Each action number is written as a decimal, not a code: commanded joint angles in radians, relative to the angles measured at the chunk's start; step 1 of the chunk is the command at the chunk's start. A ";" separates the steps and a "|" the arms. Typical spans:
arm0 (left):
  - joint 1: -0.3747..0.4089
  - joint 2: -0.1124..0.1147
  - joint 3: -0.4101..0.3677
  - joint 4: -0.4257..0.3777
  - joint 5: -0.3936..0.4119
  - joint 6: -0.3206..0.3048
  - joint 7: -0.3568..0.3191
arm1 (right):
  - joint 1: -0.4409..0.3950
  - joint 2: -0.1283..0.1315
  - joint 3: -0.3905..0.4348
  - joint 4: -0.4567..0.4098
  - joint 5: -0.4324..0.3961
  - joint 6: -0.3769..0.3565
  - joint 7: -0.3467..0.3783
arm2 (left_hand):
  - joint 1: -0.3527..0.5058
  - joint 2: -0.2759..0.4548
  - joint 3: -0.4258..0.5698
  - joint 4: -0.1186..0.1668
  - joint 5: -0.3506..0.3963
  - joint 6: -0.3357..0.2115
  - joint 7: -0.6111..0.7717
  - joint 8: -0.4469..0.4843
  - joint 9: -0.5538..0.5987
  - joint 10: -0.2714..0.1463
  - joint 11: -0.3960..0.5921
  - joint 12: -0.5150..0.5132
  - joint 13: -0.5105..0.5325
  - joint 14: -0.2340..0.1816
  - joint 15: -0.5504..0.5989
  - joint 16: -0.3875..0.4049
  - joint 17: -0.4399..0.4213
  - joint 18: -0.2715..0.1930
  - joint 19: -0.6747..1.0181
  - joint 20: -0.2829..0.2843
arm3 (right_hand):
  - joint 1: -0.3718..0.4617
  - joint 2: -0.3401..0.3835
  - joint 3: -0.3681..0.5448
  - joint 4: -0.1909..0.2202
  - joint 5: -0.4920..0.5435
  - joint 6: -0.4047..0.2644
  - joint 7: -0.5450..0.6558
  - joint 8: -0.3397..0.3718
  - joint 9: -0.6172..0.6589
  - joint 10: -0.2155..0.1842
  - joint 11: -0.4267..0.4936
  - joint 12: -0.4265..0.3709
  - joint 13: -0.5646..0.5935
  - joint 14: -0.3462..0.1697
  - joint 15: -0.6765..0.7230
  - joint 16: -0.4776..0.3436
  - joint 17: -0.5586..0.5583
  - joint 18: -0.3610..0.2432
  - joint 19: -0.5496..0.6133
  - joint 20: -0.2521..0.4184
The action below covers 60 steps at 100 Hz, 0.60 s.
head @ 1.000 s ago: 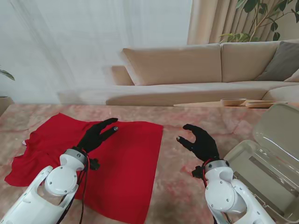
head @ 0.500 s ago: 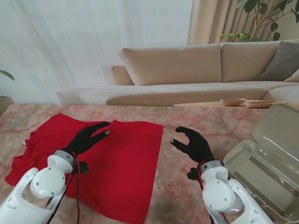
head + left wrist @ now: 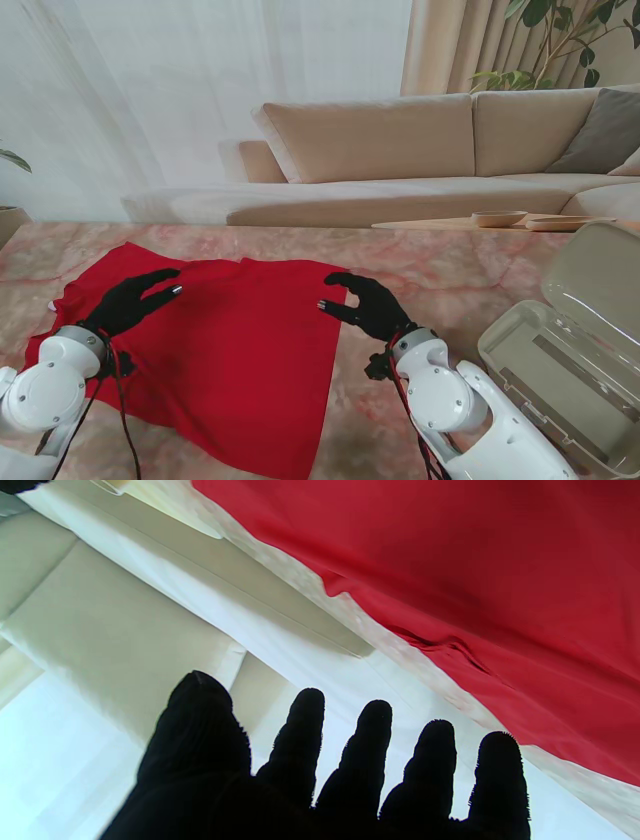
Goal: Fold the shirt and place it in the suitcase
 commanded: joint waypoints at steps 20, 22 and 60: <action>0.031 0.017 -0.063 0.031 0.036 0.042 -0.025 | 0.038 0.001 -0.063 0.055 0.059 -0.043 0.090 | 0.004 0.014 -0.012 0.001 0.002 -0.013 -0.002 0.000 -0.032 -0.021 -0.002 -0.006 -0.023 -0.054 -0.022 -0.005 -0.004 -0.018 -0.028 -0.010 | 0.024 0.011 -0.025 0.023 0.007 0.009 -0.001 0.003 0.012 0.018 0.018 0.010 0.022 -0.028 0.015 -0.009 0.007 -0.042 0.029 -0.033; 0.030 0.017 -0.065 0.035 0.038 0.044 -0.027 | 0.041 0.001 -0.067 0.058 0.064 -0.046 0.094 | 0.005 0.014 -0.012 0.001 0.002 -0.011 -0.002 0.000 -0.032 -0.020 -0.002 -0.006 -0.023 -0.054 -0.021 -0.005 -0.004 -0.019 -0.028 -0.010 | 0.025 0.011 -0.026 0.023 0.007 0.009 -0.001 0.003 0.013 0.018 0.019 0.011 0.022 -0.028 0.015 -0.009 0.007 -0.044 0.030 -0.035; -0.016 0.028 -0.073 0.131 0.095 0.081 -0.052 | 0.104 -0.004 -0.151 0.130 0.130 -0.100 0.130 | 0.010 0.013 -0.011 0.003 -0.013 -0.019 -0.003 0.001 -0.037 -0.024 0.008 0.003 -0.021 -0.059 -0.018 0.000 -0.006 -0.026 -0.026 -0.008 | 0.039 0.013 -0.034 0.026 0.016 0.021 0.000 0.007 0.019 0.024 0.037 0.024 0.024 -0.027 0.025 -0.010 0.007 -0.057 0.052 -0.062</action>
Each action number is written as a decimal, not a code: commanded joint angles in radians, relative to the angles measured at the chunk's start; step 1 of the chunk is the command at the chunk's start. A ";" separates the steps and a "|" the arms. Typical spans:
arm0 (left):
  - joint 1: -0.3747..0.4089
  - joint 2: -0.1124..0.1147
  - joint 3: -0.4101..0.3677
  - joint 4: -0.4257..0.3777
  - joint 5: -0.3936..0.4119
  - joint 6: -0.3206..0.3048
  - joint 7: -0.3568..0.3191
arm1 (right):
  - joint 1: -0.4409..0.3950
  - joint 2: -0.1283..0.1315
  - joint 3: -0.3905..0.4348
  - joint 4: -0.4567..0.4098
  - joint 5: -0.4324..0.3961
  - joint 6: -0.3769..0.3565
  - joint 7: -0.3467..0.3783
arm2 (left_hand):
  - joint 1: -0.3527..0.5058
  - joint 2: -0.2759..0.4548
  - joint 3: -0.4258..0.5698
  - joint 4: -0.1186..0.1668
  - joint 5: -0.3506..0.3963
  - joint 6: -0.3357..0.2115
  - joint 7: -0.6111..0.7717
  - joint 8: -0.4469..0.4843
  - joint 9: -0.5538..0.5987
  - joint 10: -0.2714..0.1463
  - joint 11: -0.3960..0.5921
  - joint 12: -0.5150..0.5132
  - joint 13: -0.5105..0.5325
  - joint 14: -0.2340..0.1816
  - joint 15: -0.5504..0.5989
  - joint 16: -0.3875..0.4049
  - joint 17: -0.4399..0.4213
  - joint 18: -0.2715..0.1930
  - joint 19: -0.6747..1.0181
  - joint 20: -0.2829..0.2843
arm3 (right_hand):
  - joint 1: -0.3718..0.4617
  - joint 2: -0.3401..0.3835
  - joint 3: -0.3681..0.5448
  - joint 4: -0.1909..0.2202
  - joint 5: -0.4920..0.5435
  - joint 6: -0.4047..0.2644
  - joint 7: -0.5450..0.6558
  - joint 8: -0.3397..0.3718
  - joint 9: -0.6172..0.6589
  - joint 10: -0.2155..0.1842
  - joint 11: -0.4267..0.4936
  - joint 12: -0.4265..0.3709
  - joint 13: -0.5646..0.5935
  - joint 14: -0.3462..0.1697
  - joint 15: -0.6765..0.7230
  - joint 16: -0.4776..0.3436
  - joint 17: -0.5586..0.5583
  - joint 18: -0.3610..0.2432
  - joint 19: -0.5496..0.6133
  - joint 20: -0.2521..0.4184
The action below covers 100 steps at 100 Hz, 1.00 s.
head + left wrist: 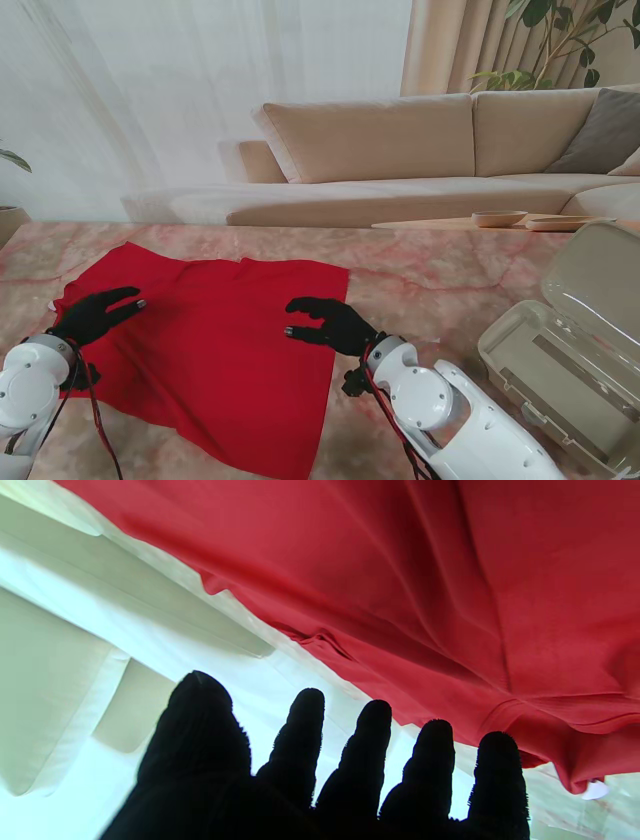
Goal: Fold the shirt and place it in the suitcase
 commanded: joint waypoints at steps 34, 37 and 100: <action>-0.023 0.007 -0.005 0.088 0.009 0.026 -0.006 | 0.054 -0.017 -0.065 0.082 0.068 -0.033 0.045 | 0.014 0.014 -0.010 0.003 -0.018 -0.022 -0.001 0.001 -0.040 -0.022 0.013 0.007 -0.023 -0.050 -0.018 0.002 -0.010 -0.022 -0.025 -0.006 | 0.040 0.015 -0.028 0.029 0.025 0.018 0.003 0.012 0.030 0.010 0.032 0.031 0.056 -0.031 0.033 -0.007 0.030 -0.059 0.067 -0.050; -0.025 0.007 -0.003 0.093 0.009 0.027 -0.005 | 0.058 -0.018 -0.069 0.089 0.075 -0.034 0.047 | 0.015 0.013 -0.010 0.003 -0.017 -0.020 0.000 0.002 -0.038 -0.022 0.014 0.007 -0.023 -0.051 -0.018 0.002 -0.010 -0.023 -0.025 -0.006 | 0.041 0.015 -0.029 0.030 0.025 0.018 0.003 0.012 0.031 0.010 0.034 0.032 0.057 -0.030 0.035 -0.007 0.030 -0.063 0.068 -0.054; -0.014 0.013 0.015 0.131 0.012 0.045 -0.028 | 0.089 -0.011 -0.089 0.158 0.100 -0.024 0.108 | 0.016 0.017 -0.011 0.003 -0.024 -0.026 0.000 0.002 -0.042 -0.024 0.016 0.009 -0.022 -0.047 -0.017 0.006 -0.011 -0.017 -0.025 -0.003 | 0.054 0.015 -0.042 0.038 0.043 0.024 0.002 0.025 0.032 0.007 0.061 0.036 0.053 -0.029 0.054 -0.012 0.019 -0.069 0.134 -0.178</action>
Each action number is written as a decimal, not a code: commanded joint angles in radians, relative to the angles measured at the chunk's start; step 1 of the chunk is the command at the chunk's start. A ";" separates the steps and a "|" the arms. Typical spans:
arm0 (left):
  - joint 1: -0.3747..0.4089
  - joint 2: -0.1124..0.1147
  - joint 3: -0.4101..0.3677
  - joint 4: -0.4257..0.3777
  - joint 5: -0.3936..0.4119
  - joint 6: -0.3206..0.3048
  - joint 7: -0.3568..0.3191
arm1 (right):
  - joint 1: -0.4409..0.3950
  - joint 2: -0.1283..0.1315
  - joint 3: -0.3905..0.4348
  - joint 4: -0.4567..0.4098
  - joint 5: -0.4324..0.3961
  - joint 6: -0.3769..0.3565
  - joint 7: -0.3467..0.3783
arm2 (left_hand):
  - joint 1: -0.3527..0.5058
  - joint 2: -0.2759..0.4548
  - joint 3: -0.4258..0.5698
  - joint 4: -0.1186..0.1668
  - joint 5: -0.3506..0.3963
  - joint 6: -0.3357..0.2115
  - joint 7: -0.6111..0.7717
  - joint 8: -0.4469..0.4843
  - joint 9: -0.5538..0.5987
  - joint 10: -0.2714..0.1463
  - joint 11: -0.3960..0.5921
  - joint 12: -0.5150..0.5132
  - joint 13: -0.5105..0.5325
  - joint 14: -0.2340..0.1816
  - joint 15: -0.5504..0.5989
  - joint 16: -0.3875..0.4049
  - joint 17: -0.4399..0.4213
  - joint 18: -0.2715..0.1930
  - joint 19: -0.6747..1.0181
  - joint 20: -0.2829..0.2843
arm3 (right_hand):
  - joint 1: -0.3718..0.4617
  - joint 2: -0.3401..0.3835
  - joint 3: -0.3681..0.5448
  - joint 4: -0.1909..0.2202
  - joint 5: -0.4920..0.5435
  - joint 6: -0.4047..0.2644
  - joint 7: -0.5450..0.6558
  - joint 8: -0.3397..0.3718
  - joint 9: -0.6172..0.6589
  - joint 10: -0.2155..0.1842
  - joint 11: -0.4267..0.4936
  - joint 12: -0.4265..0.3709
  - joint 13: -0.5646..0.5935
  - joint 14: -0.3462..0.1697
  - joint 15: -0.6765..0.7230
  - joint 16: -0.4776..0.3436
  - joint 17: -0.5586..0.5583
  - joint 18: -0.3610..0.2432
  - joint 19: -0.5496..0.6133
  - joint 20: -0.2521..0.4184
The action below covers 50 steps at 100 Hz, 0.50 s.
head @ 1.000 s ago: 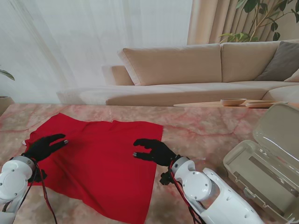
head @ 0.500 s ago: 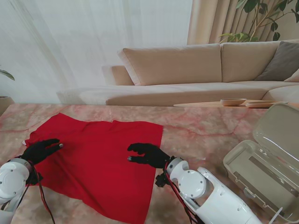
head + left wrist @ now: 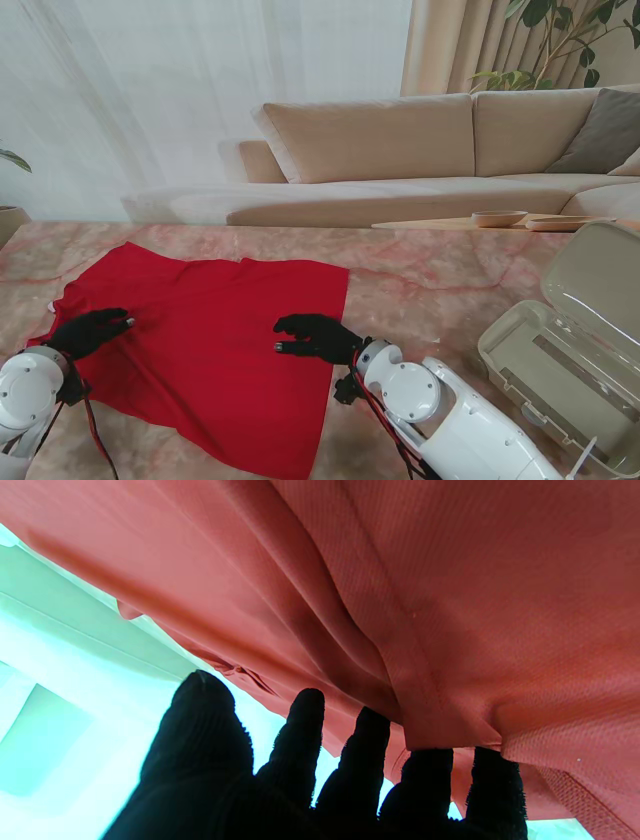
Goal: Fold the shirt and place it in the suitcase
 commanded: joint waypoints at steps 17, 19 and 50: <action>0.032 0.003 0.011 -0.002 0.002 0.008 -0.014 | -0.013 0.017 0.023 0.007 -0.021 0.033 0.046 | -0.001 0.019 -0.012 0.003 -0.023 -0.025 0.000 0.002 -0.041 -0.017 0.016 0.009 -0.022 -0.025 -0.016 0.008 -0.011 0.009 -0.024 0.010 | 0.015 0.009 -0.018 0.039 0.035 -0.001 0.004 0.010 0.007 0.005 0.012 0.016 0.024 -0.030 0.010 -0.013 -0.003 -0.030 0.036 -0.026; 0.033 0.003 0.012 -0.004 0.002 0.008 -0.016 | -0.014 0.018 0.025 0.007 -0.024 0.035 0.048 | -0.001 0.019 -0.011 0.003 -0.024 -0.023 0.000 0.002 -0.042 -0.017 0.015 0.009 -0.022 -0.026 -0.015 0.008 -0.011 0.009 -0.024 0.011 | 0.016 0.008 -0.018 0.039 0.036 0.000 0.005 0.010 0.007 0.005 0.013 0.016 0.024 -0.030 0.010 -0.013 -0.003 -0.031 0.036 -0.026; 0.061 0.007 0.023 -0.039 -0.010 -0.007 -0.045 | -0.028 0.030 0.060 0.003 -0.063 0.072 0.063 | -0.004 0.021 -0.012 0.003 -0.023 -0.021 -0.001 0.002 -0.042 -0.014 0.013 0.009 -0.024 -0.018 -0.014 0.011 -0.011 0.011 -0.022 0.015 | 0.016 0.006 -0.018 0.039 0.041 -0.001 0.007 0.012 0.009 0.004 0.020 0.018 0.024 -0.029 0.014 -0.013 -0.003 -0.031 0.043 -0.032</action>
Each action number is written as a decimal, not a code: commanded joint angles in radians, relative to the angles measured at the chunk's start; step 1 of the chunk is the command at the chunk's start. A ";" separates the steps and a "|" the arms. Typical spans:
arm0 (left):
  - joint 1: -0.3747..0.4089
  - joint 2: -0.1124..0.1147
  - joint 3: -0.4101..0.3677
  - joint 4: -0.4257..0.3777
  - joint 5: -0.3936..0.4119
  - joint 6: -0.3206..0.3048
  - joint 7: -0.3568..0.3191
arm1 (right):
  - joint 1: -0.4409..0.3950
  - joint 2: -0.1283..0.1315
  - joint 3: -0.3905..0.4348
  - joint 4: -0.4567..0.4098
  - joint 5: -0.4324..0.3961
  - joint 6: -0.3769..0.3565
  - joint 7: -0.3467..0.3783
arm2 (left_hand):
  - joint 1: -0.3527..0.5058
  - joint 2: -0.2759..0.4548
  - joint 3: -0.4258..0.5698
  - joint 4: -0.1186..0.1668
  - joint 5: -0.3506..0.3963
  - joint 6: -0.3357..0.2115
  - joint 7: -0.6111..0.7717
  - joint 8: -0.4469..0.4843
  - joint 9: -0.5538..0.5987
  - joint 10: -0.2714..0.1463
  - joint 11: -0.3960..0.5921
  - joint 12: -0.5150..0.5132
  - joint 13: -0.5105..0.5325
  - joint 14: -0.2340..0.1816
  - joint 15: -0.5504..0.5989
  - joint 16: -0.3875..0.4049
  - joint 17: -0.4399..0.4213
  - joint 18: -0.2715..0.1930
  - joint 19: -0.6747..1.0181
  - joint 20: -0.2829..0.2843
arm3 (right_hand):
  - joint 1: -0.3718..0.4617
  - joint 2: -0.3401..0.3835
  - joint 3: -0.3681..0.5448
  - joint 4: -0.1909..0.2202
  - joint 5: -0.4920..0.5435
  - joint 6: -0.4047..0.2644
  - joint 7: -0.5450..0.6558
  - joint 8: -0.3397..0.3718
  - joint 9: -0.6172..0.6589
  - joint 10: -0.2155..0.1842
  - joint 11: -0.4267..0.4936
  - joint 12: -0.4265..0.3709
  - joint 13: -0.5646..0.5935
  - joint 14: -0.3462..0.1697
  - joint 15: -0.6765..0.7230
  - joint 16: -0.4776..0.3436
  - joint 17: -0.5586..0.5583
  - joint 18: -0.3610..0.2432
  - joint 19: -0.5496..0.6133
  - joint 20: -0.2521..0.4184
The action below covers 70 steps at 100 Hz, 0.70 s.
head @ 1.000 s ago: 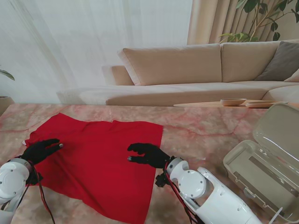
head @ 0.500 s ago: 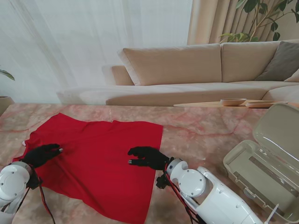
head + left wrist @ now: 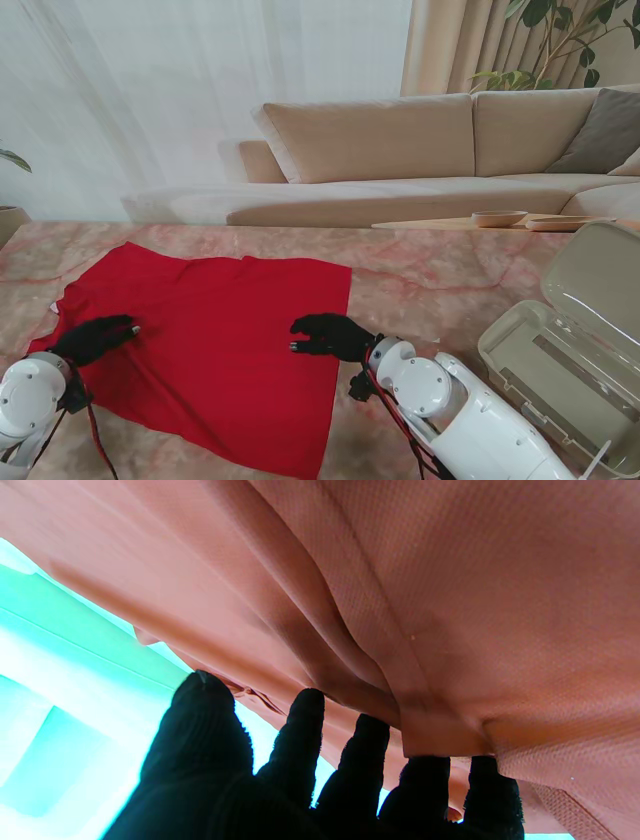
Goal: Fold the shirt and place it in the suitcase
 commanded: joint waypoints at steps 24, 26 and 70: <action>0.054 0.002 0.024 -0.045 -0.011 -0.012 -0.054 | -0.014 0.015 0.029 0.020 -0.029 0.047 0.026 | -0.008 0.025 -0.012 0.003 -0.023 -0.018 -0.002 0.002 -0.019 -0.012 0.007 0.009 0.016 0.021 0.033 0.030 0.019 0.038 0.028 0.027 | 0.014 0.005 -0.017 0.040 0.024 -0.003 0.009 0.013 0.009 0.002 0.017 0.018 0.022 0.034 -0.001 -0.013 -0.004 0.082 -0.011 -0.029; 0.056 0.002 0.025 -0.048 -0.012 -0.012 -0.055 | -0.014 0.015 0.031 0.021 -0.031 0.049 0.027 | -0.007 0.025 -0.012 0.003 -0.022 -0.018 -0.002 0.002 -0.019 -0.011 0.007 0.009 0.016 0.021 0.033 0.030 0.020 0.038 0.029 0.027 | 0.015 0.004 -0.017 0.040 0.023 -0.002 0.009 0.013 0.009 0.001 0.017 0.018 0.021 0.033 -0.001 -0.013 -0.004 0.082 -0.011 -0.029; 0.089 0.008 0.047 -0.102 -0.028 -0.003 -0.095 | -0.068 0.043 0.141 -0.033 -0.128 0.099 0.068 | -0.010 0.033 -0.012 0.003 -0.029 -0.017 -0.007 0.002 -0.027 -0.011 -0.001 0.008 0.014 0.039 0.036 0.038 0.025 0.049 0.047 0.041 | 0.015 0.002 -0.015 0.040 0.029 -0.002 0.011 0.015 0.014 0.000 0.023 0.018 0.022 0.033 0.001 -0.014 -0.003 0.082 -0.004 -0.034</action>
